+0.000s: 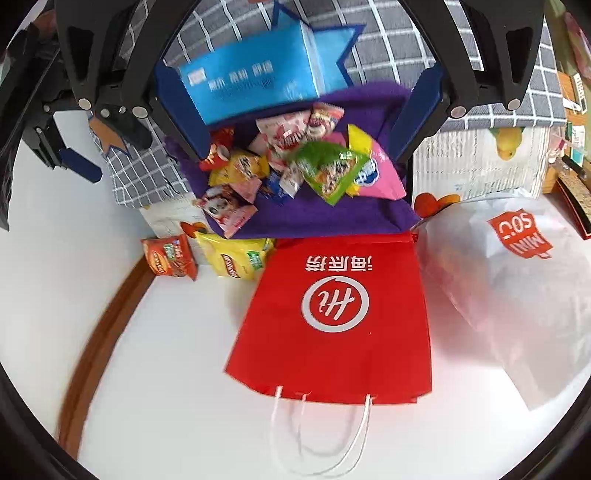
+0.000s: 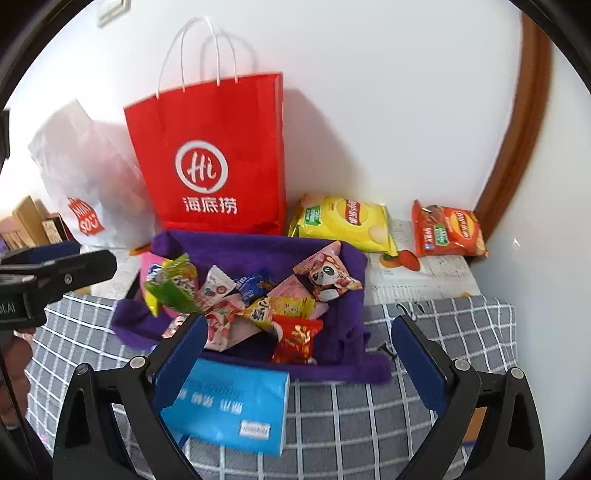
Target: Organize snacks
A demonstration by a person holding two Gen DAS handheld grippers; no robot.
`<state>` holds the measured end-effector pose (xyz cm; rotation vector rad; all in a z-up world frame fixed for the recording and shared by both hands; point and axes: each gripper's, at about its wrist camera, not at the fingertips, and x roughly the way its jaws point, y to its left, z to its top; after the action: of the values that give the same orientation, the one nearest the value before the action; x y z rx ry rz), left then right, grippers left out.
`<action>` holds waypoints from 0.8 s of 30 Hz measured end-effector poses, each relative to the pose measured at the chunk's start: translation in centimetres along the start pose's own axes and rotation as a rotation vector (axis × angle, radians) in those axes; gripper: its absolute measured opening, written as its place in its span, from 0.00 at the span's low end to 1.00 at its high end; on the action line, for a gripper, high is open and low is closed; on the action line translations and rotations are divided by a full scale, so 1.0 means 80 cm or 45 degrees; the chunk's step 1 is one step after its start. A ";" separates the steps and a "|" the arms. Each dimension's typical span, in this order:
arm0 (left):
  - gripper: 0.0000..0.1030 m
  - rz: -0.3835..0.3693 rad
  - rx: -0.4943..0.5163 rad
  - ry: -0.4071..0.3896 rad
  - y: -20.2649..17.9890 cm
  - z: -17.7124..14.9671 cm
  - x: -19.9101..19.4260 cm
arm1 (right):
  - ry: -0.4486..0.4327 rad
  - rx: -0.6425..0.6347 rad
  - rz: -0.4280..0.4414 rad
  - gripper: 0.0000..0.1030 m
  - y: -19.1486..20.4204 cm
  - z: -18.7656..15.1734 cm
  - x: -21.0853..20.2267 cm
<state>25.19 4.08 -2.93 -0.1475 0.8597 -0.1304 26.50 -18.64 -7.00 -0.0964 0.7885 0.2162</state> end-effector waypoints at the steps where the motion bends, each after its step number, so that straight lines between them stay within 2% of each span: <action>1: 0.95 0.004 0.005 -0.005 -0.001 -0.004 -0.007 | -0.008 0.003 -0.003 0.96 0.000 -0.002 -0.009; 11: 0.95 0.074 0.030 -0.084 -0.029 -0.074 -0.097 | -0.081 0.002 -0.023 0.96 0.007 -0.053 -0.121; 15: 0.95 0.092 0.023 -0.114 -0.041 -0.102 -0.126 | -0.111 0.018 -0.010 0.96 0.002 -0.074 -0.156; 20: 0.95 0.095 0.004 -0.143 -0.058 -0.133 -0.158 | -0.162 0.014 -0.052 0.96 -0.002 -0.100 -0.195; 24: 0.95 0.149 0.014 -0.206 -0.076 -0.157 -0.187 | -0.191 0.027 -0.057 0.96 -0.010 -0.125 -0.228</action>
<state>5.63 -0.30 1.23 -0.0958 0.7040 -0.0134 7.29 -23.94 -1.03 -0.0771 0.6384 0.1703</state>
